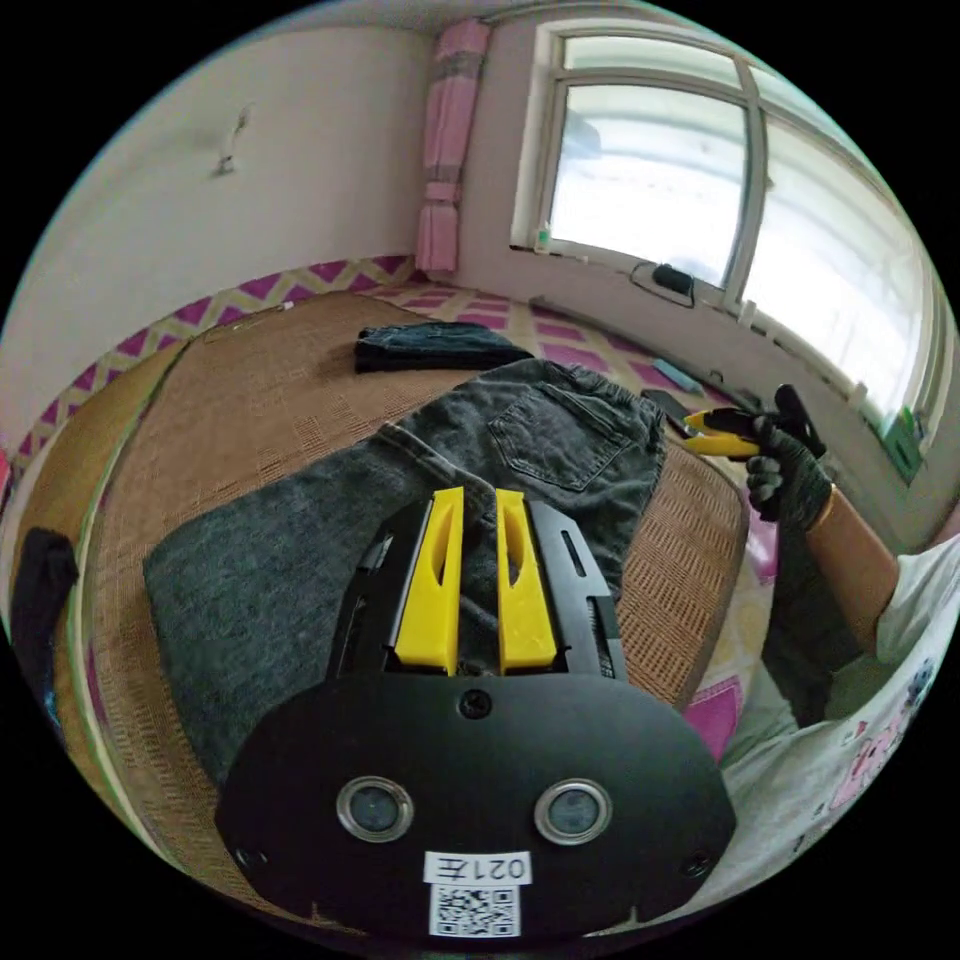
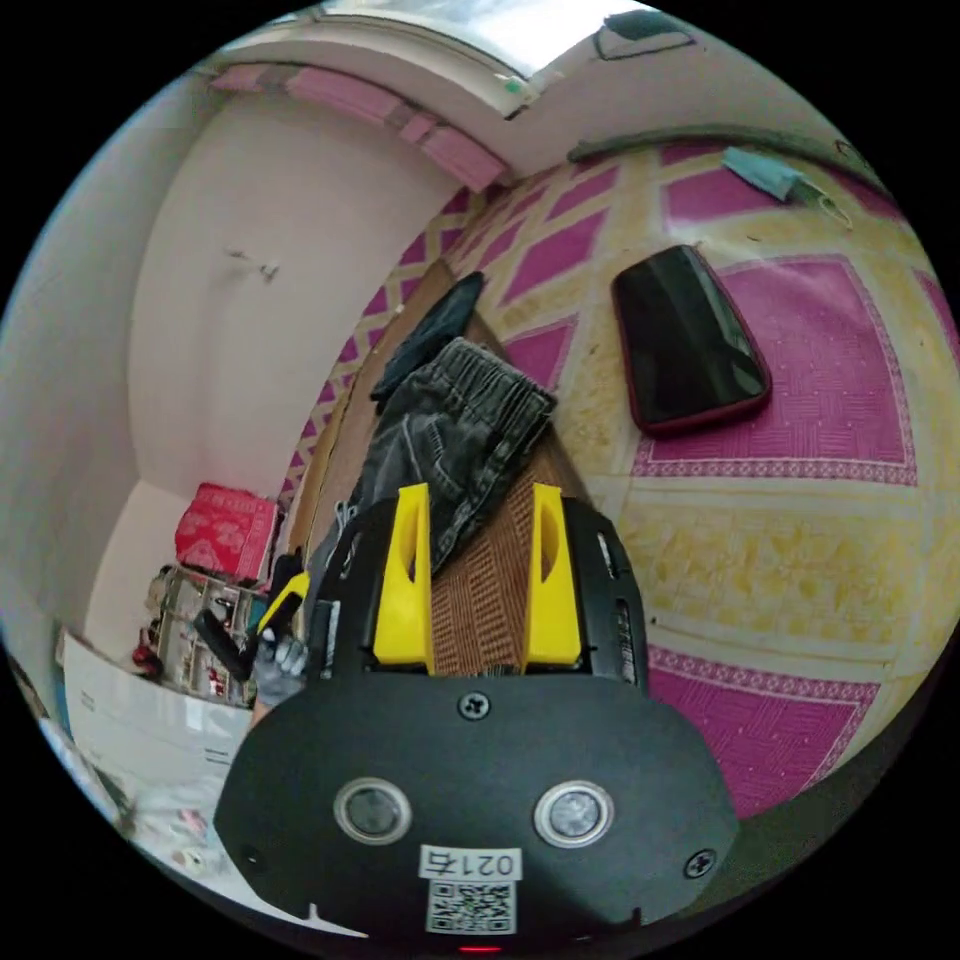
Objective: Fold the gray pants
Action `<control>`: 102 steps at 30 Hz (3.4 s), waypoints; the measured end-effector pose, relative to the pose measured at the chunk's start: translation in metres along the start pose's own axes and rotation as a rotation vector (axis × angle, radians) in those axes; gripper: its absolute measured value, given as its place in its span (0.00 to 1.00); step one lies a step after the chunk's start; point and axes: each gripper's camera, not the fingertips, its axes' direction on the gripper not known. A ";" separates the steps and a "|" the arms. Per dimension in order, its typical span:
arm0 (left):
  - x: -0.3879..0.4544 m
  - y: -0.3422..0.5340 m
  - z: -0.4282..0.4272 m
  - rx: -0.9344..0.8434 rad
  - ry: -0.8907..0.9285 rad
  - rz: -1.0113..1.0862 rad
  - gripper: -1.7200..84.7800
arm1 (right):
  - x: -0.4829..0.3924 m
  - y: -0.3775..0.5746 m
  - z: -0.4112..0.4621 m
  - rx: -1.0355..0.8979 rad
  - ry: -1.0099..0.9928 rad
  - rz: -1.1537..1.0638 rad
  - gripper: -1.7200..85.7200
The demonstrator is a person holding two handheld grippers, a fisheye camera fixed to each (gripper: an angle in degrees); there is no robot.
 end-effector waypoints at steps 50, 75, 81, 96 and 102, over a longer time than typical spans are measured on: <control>-0.319 0.114 -0.316 0.128 -0.072 -0.426 0.01 | -0.630 0.477 0.536 -0.113 0.485 -1.677 0.09; -0.559 0.000 -0.273 -0.200 0.376 -0.663 0.19 | -0.370 -0.025 0.560 -0.671 -0.186 -0.403 0.20; -0.581 -0.012 -0.274 -0.257 0.466 -0.677 0.11 | -0.371 -0.037 0.598 -0.722 -0.195 -0.421 0.14; -0.678 0.004 -0.544 0.297 0.298 -0.650 0.08 | -0.657 -0.016 0.637 -0.687 -0.410 -0.850 0.08; -0.760 0.038 -0.682 0.441 0.008 -0.736 0.08 | -0.868 0.053 0.768 -0.784 -0.423 -1.073 0.09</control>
